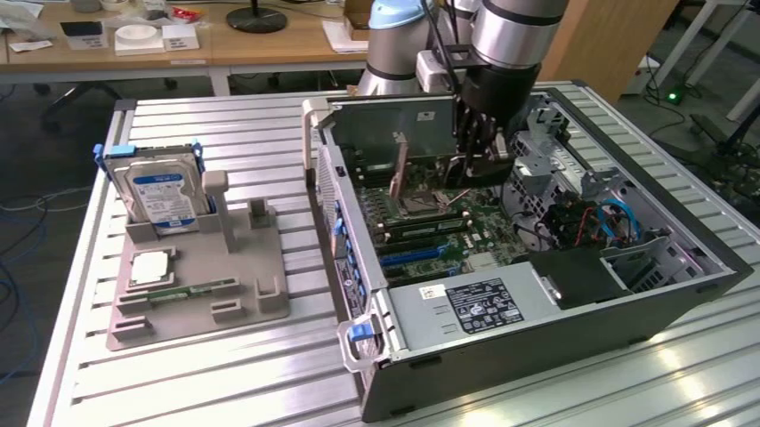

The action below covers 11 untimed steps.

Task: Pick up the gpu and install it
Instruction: 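Insert the gpu into the slot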

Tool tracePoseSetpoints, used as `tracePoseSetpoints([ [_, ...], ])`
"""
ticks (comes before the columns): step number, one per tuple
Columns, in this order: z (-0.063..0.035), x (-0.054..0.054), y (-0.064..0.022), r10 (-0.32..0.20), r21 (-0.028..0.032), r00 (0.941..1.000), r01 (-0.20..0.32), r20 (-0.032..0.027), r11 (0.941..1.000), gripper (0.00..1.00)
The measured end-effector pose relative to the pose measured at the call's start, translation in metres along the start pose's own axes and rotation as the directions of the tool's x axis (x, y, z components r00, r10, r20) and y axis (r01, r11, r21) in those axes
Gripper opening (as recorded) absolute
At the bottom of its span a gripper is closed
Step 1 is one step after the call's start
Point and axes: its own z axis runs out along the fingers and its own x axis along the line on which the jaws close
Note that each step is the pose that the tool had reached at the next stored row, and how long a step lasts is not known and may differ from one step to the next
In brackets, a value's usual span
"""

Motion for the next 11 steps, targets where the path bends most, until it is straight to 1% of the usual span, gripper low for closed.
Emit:
tracePoseSetpoints([
  [3,0.0001,0.000,0.0001,0.000,-0.0002,1.0000,0.000,-0.0005,1.0000,0.28],
  [5,0.0004,0.000,0.0001,0.000,-0.0003,1.0000,0.000,0.0028,1.0000,0.28],
  [6,0.0010,0.000,0.0001,0.000,-0.0004,1.0000,0.000,0.0033,1.0000,0.28],
  [7,0.0015,0.001,0.0000,0.000,-0.0009,1.0000,0.000,0.0029,1.0000,0.28],
  [11,0.0022,0.010,-0.0008,0.000,-0.0015,1.0000,0.000,0.0025,1.0000,0.28],
])
